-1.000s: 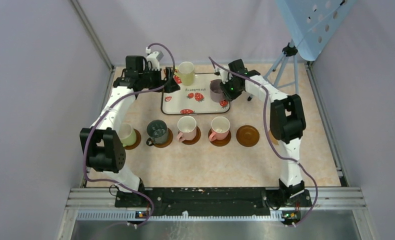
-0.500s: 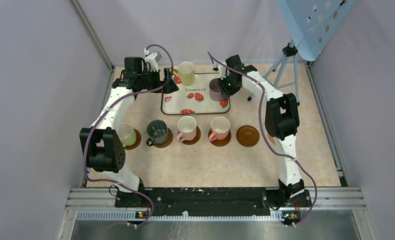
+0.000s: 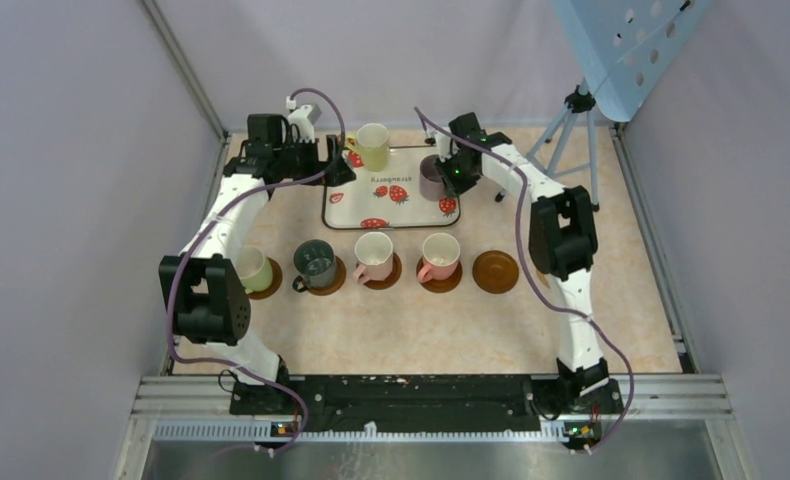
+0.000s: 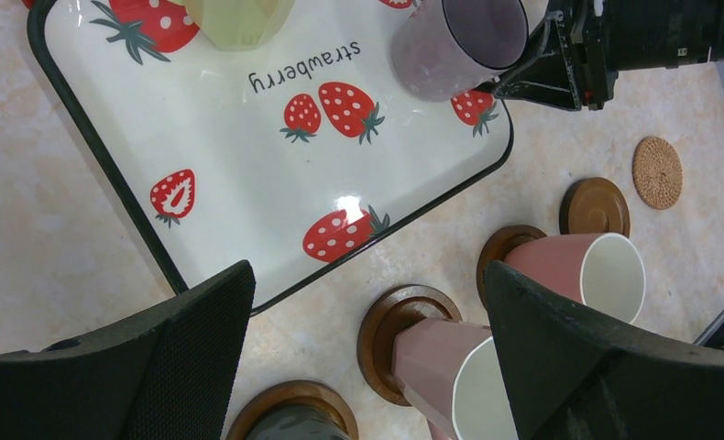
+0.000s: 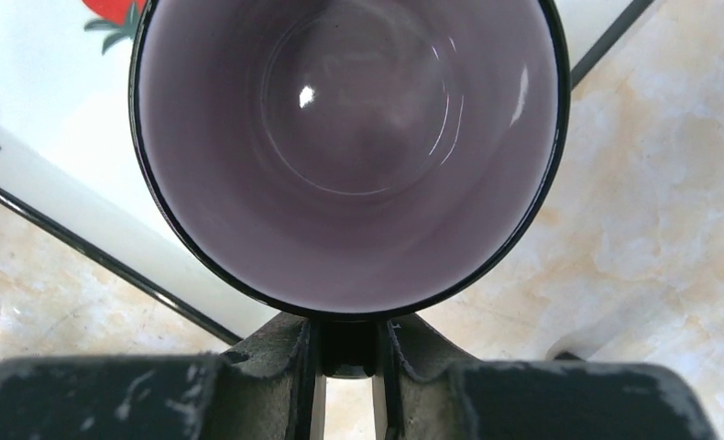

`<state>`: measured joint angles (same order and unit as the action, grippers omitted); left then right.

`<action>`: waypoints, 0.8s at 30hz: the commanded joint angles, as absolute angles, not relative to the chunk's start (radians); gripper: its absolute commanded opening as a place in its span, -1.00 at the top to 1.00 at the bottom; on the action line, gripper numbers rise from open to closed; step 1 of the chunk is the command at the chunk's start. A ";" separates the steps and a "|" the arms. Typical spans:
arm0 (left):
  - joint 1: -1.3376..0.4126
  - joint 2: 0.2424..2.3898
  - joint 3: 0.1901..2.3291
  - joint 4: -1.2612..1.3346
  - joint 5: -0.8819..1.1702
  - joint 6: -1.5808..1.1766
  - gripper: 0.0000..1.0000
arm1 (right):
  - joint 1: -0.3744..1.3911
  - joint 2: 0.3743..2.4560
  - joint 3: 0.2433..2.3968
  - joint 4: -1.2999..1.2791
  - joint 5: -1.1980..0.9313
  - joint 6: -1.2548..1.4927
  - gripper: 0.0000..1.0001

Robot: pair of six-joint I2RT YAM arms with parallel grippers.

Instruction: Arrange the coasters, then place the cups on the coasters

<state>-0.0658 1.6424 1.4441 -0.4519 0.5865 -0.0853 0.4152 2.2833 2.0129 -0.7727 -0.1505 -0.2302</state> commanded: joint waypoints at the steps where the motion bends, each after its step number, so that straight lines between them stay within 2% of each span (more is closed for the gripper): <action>1: -0.060 1.597 1.443 -0.408 0.591 -0.096 -0.97 | 0.426 2.120 1.936 -0.696 -0.132 -0.180 1.00; 9: -0.060 1.597 1.445 -0.398 0.595 -0.096 -0.97 | 0.425 1.850 1.660 -0.592 -0.068 -0.108 1.00; 14: -0.060 1.590 1.438 -0.390 0.592 -0.099 -0.97 | 0.425 1.611 1.416 -0.529 0.017 -0.081 1.00; 24: -0.061 1.569 1.395 -0.365 0.596 -0.141 -0.97 | 0.425 1.314 1.166 -0.662 0.166 0.203 1.00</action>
